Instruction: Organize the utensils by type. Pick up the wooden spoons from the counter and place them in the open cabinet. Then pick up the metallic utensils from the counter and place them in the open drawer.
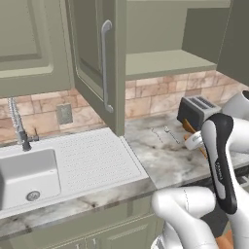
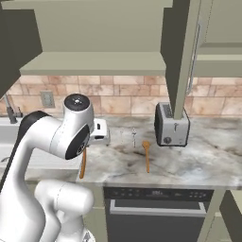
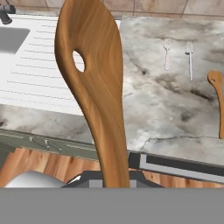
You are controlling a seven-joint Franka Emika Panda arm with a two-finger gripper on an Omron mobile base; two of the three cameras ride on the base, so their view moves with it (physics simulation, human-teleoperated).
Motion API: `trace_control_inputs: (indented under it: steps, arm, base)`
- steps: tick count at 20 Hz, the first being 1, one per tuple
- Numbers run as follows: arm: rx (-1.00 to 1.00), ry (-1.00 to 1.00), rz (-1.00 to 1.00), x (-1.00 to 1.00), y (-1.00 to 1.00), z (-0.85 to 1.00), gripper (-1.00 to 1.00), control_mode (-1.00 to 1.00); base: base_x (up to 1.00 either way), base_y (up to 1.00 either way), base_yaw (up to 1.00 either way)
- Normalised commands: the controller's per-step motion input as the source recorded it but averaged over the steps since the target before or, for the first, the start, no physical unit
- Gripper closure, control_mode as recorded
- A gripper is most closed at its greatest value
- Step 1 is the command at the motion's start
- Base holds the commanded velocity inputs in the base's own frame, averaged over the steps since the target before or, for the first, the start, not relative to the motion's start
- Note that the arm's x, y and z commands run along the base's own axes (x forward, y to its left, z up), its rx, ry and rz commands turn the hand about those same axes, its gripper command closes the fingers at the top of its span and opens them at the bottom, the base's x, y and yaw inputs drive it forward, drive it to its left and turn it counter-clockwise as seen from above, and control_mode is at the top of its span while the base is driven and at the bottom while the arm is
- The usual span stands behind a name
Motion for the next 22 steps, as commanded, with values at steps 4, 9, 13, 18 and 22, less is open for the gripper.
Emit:
trace_control_inputs:
  steps: [4,9,13,18,22]
  arm:
    - [0.0,0.0,0.0,0.0,0.0,0.0,1.0,1.0]
    - [0.0,0.0,0.0,0.0,0.0,0.0,1.0,1.0]
    - [0.0,0.0,0.0,0.0,0.0,0.0,1.0,1.0]
    - [0.0,0.0,0.0,0.0,0.0,0.0,1.0,1.0]
    - [0.0,0.0,0.0,0.0,0.0,0.0,1.0,1.0]
  base:
    - [0.0,0.0,0.0]
    - [0.07,0.01,0.0]
    - [0.22,0.0,0.0]
    - [0.32,0.0,0.0]
    - [0.01,0.0,0.0]
